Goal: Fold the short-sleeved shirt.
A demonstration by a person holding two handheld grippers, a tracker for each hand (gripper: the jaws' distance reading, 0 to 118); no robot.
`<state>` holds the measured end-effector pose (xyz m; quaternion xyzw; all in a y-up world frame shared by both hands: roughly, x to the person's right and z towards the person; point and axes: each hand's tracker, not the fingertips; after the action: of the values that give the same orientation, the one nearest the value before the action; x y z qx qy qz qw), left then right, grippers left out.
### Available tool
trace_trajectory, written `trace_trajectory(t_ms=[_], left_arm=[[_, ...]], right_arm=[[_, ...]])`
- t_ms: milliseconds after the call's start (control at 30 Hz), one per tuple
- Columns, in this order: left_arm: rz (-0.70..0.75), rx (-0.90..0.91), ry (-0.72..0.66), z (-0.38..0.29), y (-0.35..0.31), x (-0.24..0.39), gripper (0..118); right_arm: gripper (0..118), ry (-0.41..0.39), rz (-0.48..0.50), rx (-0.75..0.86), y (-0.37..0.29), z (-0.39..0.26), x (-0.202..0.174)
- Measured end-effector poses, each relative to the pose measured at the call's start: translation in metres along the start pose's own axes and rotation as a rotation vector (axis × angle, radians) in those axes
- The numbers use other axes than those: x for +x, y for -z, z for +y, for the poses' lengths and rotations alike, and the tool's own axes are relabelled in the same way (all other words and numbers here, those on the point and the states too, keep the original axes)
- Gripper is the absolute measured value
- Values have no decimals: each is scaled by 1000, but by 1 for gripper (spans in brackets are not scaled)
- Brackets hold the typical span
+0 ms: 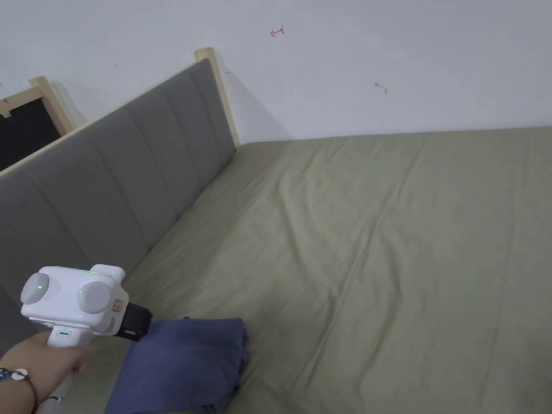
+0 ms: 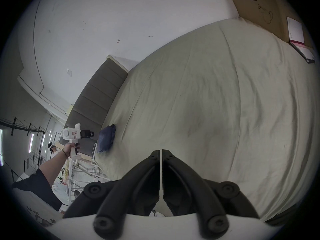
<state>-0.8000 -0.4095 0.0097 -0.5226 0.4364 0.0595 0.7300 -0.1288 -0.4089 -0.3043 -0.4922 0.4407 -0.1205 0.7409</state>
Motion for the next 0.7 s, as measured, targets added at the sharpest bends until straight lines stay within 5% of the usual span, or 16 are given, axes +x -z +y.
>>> trace_trajectory(t_ms=[133, 200, 233, 267, 300, 333, 500, 633, 700], left_arm=[[-53, 32, 32, -16, -15, 14, 109], [-202, 75, 44, -27, -33, 39, 106], [-297, 43, 46, -31, -39, 51, 94], [-368, 28, 51, -35, -46, 70, 69], [-423, 46, 66, -42, -57, 94, 22], [-453, 75, 78, -45, -67, 115, 1], [-786, 202, -49, -74, -151, 226, 2], [-846, 595, -51, -86, -238, 276, 2], [-762, 825, 1, -95, -284, 295, 2]], right_arm=[[1, 35, -6, 13, -2, 0, 9], [1, 45, -6, 16, -4, -2, 12], [1, 51, 1, 20, -5, -3, 15], [1, 56, 4, 24, -6, -4, 16], [1, 58, 6, 28, -8, -4, 15], [1, 58, 7, 32, -9, -4, 15], [1, -12, -32, 75, -23, 1, 6], [1, -176, -118, 245, -55, 14, -17], [1, -253, -150, 376, -76, 21, -31]])
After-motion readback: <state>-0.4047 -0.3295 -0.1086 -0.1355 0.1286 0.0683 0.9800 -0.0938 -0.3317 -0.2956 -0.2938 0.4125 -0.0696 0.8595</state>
